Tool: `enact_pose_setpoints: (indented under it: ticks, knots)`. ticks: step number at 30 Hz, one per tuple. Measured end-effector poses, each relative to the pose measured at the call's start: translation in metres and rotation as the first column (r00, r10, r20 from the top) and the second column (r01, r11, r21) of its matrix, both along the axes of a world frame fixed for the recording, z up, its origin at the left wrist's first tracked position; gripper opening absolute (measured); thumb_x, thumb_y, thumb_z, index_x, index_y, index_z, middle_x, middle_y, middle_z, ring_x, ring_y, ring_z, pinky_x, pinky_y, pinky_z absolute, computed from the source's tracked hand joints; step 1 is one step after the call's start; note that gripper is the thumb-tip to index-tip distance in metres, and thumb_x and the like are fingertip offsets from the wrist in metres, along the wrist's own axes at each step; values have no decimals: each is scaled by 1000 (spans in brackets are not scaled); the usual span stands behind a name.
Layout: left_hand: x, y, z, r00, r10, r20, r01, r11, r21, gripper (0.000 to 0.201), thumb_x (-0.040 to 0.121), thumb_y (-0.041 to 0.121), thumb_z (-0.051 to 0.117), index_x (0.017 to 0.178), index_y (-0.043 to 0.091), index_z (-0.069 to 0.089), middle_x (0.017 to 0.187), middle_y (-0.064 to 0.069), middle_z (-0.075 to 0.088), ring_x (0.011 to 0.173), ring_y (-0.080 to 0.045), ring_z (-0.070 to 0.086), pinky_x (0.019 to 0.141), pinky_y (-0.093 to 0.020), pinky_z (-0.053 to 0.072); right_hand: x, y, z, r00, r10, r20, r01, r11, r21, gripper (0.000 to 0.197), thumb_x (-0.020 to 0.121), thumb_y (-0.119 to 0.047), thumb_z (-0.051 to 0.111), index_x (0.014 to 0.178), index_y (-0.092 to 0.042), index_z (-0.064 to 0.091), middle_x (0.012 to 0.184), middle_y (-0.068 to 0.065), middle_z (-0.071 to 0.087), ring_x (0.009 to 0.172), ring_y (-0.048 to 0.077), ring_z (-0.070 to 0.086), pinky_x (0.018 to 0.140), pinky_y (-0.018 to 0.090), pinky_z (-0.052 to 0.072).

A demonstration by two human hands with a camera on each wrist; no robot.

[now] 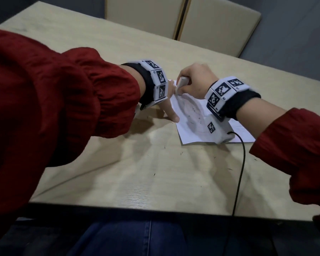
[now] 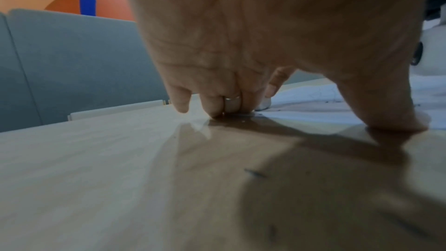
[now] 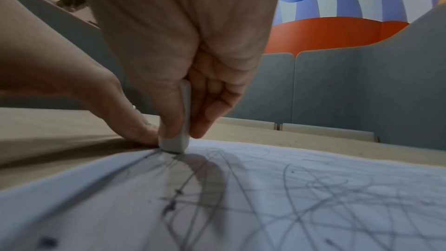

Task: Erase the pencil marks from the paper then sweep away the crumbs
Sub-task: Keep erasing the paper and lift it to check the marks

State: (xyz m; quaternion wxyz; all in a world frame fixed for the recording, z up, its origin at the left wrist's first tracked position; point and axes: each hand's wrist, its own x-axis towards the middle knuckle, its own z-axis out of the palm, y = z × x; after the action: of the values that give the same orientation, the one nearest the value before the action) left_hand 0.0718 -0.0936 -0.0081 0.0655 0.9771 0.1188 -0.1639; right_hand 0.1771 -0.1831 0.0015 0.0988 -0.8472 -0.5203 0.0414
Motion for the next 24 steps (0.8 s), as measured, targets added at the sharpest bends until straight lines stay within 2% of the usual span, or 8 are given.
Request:
enact_pose_setpoints:
  ticks: [1, 3, 7, 11, 13, 16, 19, 24]
  knots:
    - [-2, -1, 0, 999, 7, 34, -6, 1000, -29, 47, 80, 53, 70, 77, 17, 41, 138, -10, 44, 89, -18, 45, 77, -26, 29, 0, 0, 0, 1000, 4, 5, -4, 1000, -11, 13, 72, -8, 73, 82, -17, 71, 83, 6, 68, 83, 22, 61, 73, 31, 52]
    - [-3, -1, 0, 998, 20, 60, -17, 998, -58, 50, 79, 53, 71, 95, 10, 51, 125, -9, 46, 83, -16, 40, 77, -27, 30, -2, -4, -1, 1000, 10, 26, -10, 1000, -22, 13, 73, -13, 73, 81, -22, 70, 80, 3, 67, 83, 22, 58, 77, 36, 52]
    - [0, 2, -5, 999, 38, 13, -38, 999, -33, 91, 68, 71, 70, 124, 2, 51, 140, -8, 46, 102, -20, 45, 94, -34, 39, -13, -23, 4, 992, 56, 114, -51, 998, -47, 11, 77, -23, 74, 79, -31, 66, 58, -19, 50, 74, 15, 45, 78, 29, 33]
    - [0, 1, -7, 999, 48, -2, -48, 999, 17, 107, 67, 78, 64, 140, 4, 39, 152, -13, 35, 120, -25, 48, 107, -43, 37, -19, -48, 9, 990, 123, 75, -111, 984, -142, 7, 77, -30, 74, 81, -31, 69, 52, -28, 54, 64, -1, 44, 78, 26, 25]
    - [-1, -1, -6, 999, 47, -5, -47, 998, 40, 110, 67, 77, 64, 144, 6, 33, 153, -12, 32, 129, -29, 44, 109, -45, 35, -16, -44, 10, 990, 114, 89, -103, 987, -123, 7, 76, -34, 73, 82, -32, 69, 61, -23, 57, 67, 4, 47, 79, 29, 29]
    - [0, 0, -7, 999, 35, -24, -35, 999, 33, 108, 66, 74, 68, 143, 6, 34, 153, -11, 33, 133, -29, 42, 109, -46, 34, -6, -19, 11, 988, -5, 157, -3, 999, 47, 8, 77, -30, 69, 85, -29, 70, 79, -12, 66, 84, 15, 56, 82, 31, 31]
    - [1, 2, -7, 1000, 26, -13, -26, 999, 19, 86, 69, 69, 71, 126, 10, 42, 153, -10, 31, 133, -29, 40, 108, -44, 35, 1, 0, 11, 980, -59, 191, 57, 998, 20, 10, 77, -28, 71, 86, -27, 71, 87, -10, 69, 92, 18, 58, 84, 33, 28]
    - [5, 5, -11, 998, 33, -59, -29, 997, 70, 117, 63, 81, 63, 150, 12, 26, 156, -9, 26, 137, -29, 35, 113, -50, 28, -3, -18, 1, 974, -12, 224, 9, 1000, 13, 7, 81, -27, 65, 84, -30, 70, 83, -11, 68, 83, 18, 54, 83, 31, 24]
